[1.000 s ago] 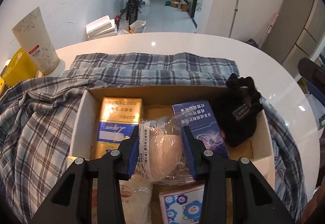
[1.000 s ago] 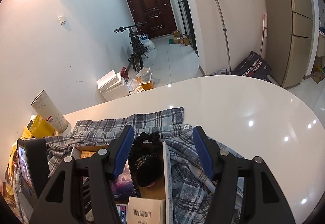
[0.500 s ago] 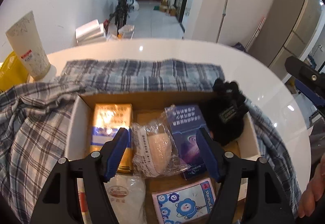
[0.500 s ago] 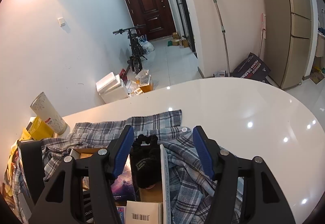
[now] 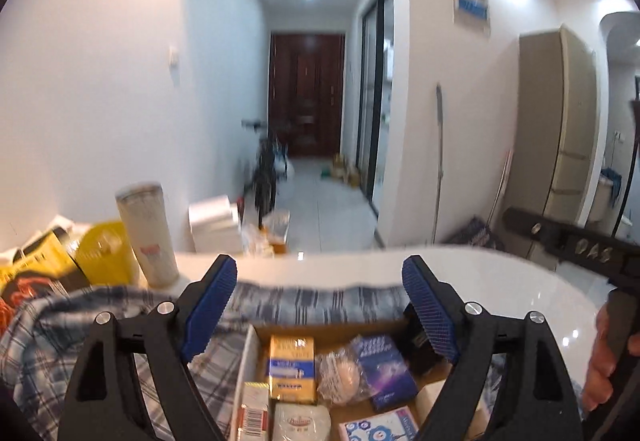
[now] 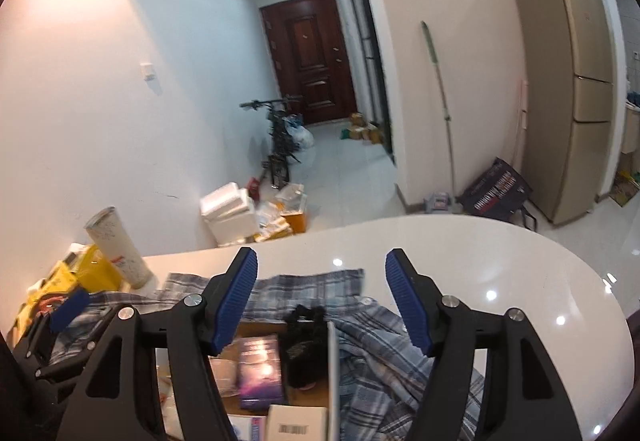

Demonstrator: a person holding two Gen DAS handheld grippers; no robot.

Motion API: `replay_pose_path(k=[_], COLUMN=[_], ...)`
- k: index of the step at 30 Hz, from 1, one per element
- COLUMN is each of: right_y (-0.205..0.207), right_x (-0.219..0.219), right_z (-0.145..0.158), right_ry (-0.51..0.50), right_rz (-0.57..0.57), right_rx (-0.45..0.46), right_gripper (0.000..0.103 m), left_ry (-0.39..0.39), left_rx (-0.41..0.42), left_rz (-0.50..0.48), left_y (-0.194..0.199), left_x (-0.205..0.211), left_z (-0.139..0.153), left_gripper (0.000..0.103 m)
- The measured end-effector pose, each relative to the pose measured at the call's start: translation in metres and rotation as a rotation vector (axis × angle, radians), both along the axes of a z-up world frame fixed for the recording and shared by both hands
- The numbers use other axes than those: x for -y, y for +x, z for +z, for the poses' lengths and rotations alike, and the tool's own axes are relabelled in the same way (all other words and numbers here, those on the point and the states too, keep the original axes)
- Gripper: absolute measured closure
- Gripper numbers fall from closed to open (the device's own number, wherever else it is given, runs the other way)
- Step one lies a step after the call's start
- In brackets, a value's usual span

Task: Organize objects

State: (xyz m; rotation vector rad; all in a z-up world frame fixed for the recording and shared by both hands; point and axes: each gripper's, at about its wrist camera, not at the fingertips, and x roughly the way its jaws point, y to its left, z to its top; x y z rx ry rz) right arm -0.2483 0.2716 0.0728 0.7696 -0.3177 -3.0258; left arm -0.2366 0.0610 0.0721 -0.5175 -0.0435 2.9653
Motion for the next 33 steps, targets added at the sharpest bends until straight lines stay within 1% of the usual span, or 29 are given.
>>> replay_pose_path(k=[2,3,5,7,9,11,12,13,14,15,16,17,18,20,25,27,29,31,33], right_y=[0.008,0.019,0.025,0.037,0.052,0.066,0.074,0.091,0.091,0.098,0.114,0.114,0.131,0.136,0.167,0.179,0.189,0.199,0.209], right_x=[0.006,0.011,0.015,0.021,0.03,0.038,0.042,0.048,0.048,0.05,0.052,0.052,0.055,0.056,0.06,0.059,0.058,0.059,0.06], right_z=[0.01,0.022,0.028,0.039,0.05,0.059,0.063,0.07,0.07,0.073,0.078,0.078,0.082,0.084,0.095,0.098,0.102,0.104,0.104], right_ry=[0.007,0.015,0.021,0.037,0.065,0.095,0.106,0.122,0.122,0.128,0.149,0.149,0.184,0.196,0.217,0.221,0.227,0.223,0.217], right_rz=[0.016,0.026,0.033,0.043,0.058,0.075,0.081,0.089,0.089,0.087,0.074,0.074,0.055,0.054,0.082,0.085,0.086,0.093,0.099], right_rx=[-0.019,-0.05,-0.064,-0.092,-0.122,-0.148,-0.162,-0.191,-0.191,-0.205,-0.238,-0.238,-0.263,-0.272,-0.292,-0.308,-0.324,-0.335,-0.345], right_gripper=[0.037,0.036,0.032,0.028,0.028,0.028,0.024,0.016,0.012,0.002,0.0,0.0,0.0,0.0,0.0,0.0,0.0,0.0,0.0], left_ry=[0.01,0.01,0.004,0.006,0.025,0.044,0.044,0.04,0.032,0.027,0.023,0.023,0.027,0.03,0.049,0.03,0.025,0.031,0.02], left_rx=[-0.05,-0.069,-0.098,-0.109,-0.114,-0.143,-0.163,-0.176,-0.198,-0.212,-0.23,-0.242,-0.26,-0.282,-0.293,-0.277,-0.261,-0.264,-0.285], left_rz=[0.002,0.003,0.0,-0.025,-0.064,-0.066,-0.059,-0.053,-0.044,-0.038,-0.03,-0.03,-0.033,-0.04,-0.062,-0.042,-0.061,-0.078,-0.089], left_y=[0.016,0.023,0.038,0.051,0.064,0.08,0.088,0.094,0.101,0.107,0.114,0.12,0.128,0.142,0.173,0.182,0.191,0.201,0.214], left_x=[0.006,0.009,0.013,0.017,0.022,0.028,0.03,0.031,0.033,0.034,0.036,0.037,0.039,0.042,0.047,0.047,0.047,0.048,0.047], left_z=[0.015,0.021,0.032,0.042,0.053,0.062,0.067,0.071,0.075,0.078,0.08,0.082,0.085,0.091,0.106,0.111,0.115,0.118,0.121], left_gripper=[0.016,0.016,0.015,0.014,0.014,0.014,0.014,0.014,0.013,0.01,0.001,0.0,0.0,0.0,0.0,0.0,0.0,0.0,0.0])
